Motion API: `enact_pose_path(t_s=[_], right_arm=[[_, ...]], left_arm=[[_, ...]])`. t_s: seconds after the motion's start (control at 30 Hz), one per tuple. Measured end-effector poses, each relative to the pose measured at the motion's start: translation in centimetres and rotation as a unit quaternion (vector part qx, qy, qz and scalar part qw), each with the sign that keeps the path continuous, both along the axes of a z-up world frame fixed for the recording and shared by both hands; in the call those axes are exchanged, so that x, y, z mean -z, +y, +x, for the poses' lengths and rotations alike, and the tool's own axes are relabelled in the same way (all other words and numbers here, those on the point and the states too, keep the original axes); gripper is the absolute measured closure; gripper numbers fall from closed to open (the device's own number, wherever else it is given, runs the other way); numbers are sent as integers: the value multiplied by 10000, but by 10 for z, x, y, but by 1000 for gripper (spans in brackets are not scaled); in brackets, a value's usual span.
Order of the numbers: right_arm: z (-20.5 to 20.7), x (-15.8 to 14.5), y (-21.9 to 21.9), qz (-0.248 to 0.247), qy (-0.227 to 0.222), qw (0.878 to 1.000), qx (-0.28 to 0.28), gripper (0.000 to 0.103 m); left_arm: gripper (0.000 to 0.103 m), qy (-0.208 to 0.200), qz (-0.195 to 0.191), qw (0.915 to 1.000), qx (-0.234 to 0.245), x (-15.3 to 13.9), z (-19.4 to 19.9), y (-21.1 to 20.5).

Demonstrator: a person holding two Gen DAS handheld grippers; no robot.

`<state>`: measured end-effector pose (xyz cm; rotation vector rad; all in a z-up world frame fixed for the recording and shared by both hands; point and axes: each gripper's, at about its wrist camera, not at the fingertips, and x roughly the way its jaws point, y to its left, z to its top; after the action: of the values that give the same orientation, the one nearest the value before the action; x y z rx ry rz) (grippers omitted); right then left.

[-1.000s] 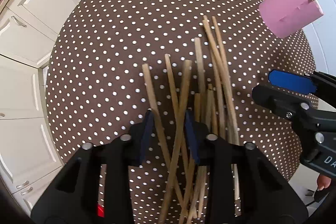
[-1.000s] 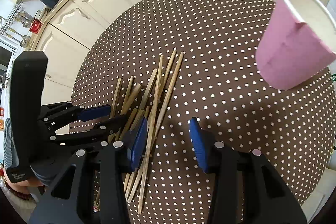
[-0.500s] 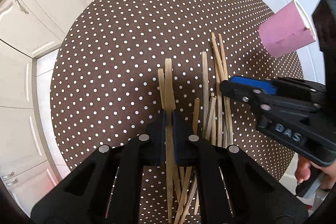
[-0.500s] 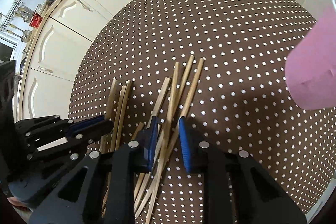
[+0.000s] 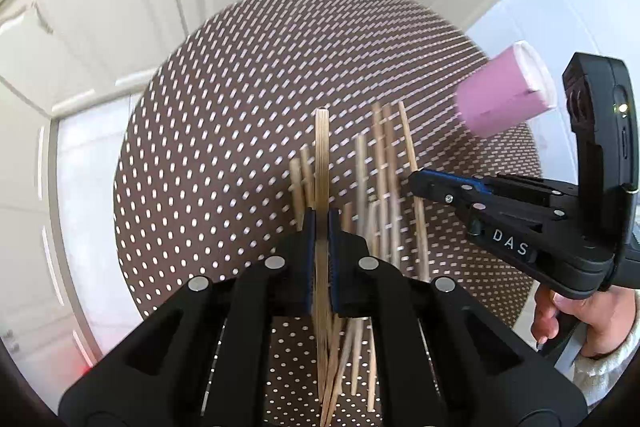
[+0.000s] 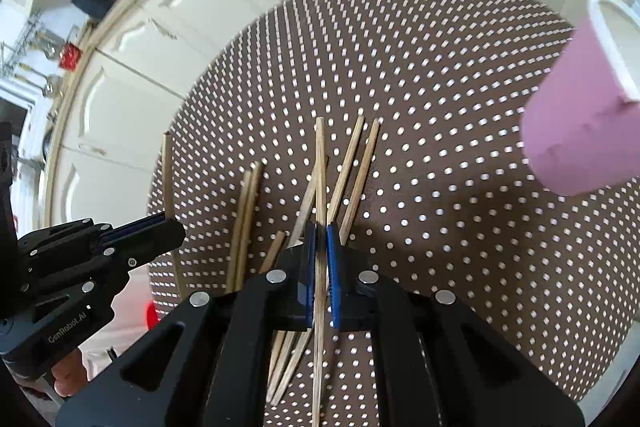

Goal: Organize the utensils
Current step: 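Close the left tool on one chopstick while the right tool grasps another chopstick, then lift both chopsticks upright, carry them over the pink cup and open both tools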

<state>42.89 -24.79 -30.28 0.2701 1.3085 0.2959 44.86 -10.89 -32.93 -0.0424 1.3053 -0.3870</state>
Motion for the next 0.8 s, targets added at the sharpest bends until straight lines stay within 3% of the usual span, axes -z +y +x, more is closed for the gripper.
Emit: enact_pose_path(t_s=[0.4, 0.8], right_arm=[[-27, -95, -29, 175, -1123, 9915, 632, 98], [-53, -173, -76, 19, -2171, 9681, 1253, 99]], left_arm=[[97, -1041, -422, 9913, 684, -102, -1, -36], [97, -1877, -1143, 9729, 715, -172, 3, -73]])
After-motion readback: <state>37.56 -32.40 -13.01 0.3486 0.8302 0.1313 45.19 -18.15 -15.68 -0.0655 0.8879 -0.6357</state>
